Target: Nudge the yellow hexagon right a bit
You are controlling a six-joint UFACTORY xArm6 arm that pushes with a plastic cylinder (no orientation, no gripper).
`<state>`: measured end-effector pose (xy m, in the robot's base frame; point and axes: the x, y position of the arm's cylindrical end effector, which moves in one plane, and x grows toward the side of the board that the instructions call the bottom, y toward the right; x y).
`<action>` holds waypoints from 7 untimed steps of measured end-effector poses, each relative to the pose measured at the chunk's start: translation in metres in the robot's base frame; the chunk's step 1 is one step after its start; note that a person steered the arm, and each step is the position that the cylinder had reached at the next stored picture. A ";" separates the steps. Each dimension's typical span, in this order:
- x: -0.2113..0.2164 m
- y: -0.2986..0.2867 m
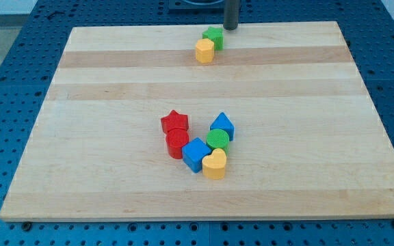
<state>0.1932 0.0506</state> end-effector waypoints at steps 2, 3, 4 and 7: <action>0.001 -0.016; 0.001 -0.016; 0.003 -0.113; 0.113 -0.076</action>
